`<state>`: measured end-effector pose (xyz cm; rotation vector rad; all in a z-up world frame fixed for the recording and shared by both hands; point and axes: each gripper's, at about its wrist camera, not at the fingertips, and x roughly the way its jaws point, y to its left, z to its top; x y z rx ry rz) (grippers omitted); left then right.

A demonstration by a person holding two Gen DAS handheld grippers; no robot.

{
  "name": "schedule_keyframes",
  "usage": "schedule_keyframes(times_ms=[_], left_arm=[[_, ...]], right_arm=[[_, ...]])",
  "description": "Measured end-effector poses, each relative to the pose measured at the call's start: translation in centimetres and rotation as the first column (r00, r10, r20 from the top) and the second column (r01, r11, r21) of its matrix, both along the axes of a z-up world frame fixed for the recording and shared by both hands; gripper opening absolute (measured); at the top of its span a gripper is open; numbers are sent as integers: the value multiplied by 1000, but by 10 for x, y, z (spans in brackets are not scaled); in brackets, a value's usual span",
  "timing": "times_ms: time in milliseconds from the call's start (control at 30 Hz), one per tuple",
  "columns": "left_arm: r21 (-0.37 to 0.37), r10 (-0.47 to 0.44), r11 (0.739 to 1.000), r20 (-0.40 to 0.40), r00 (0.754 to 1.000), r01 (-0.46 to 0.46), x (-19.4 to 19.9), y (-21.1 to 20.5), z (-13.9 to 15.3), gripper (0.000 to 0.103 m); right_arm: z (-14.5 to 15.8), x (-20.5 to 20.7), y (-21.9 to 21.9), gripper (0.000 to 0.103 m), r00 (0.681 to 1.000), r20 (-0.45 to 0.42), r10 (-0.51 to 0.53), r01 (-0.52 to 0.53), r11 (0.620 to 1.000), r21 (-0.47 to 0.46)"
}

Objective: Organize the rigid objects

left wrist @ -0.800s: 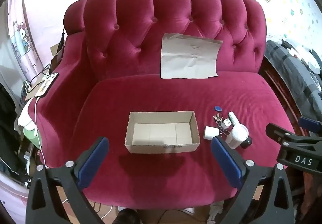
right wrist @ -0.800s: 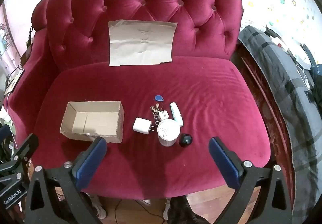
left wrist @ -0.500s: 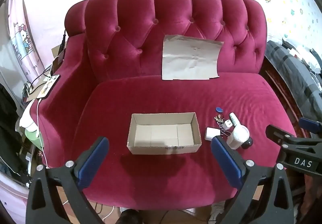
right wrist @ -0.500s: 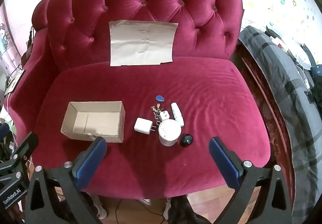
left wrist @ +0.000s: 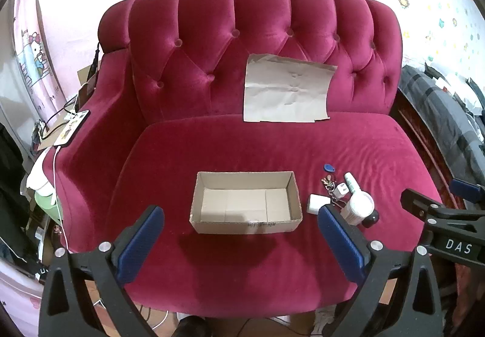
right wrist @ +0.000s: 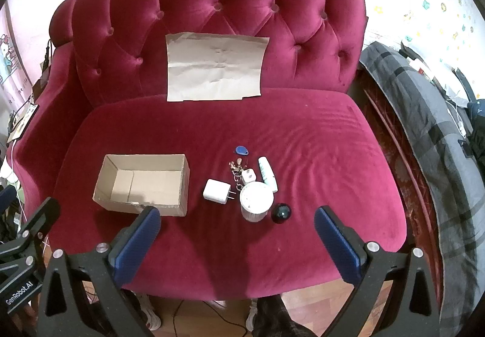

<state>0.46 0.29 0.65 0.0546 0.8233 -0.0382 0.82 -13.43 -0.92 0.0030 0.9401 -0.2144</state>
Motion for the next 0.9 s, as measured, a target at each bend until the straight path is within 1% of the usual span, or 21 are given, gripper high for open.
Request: schedule_keyframes(times_ms=[200, 333, 700, 900], left_arm=[[-3, 6, 1000, -10, 1000, -6, 1, 1, -1, 103], [-13, 4, 1000, -8, 1000, -5, 1, 2, -1, 103], [-11, 13, 1000, 9, 1000, -13, 2, 5, -3, 103], [-13, 15, 1000, 2, 1000, -15, 3, 5, -4, 103]], right_arm=[[4, 0, 1, 103, 1000, 8, 4, -4, 1000, 2], [4, -1, 2, 103, 1000, 11, 1, -1, 1000, 3], [5, -2, 0, 103, 1000, 20, -1, 1, 1000, 4], [4, -2, 1, 103, 1000, 23, 3, -3, 1000, 8]])
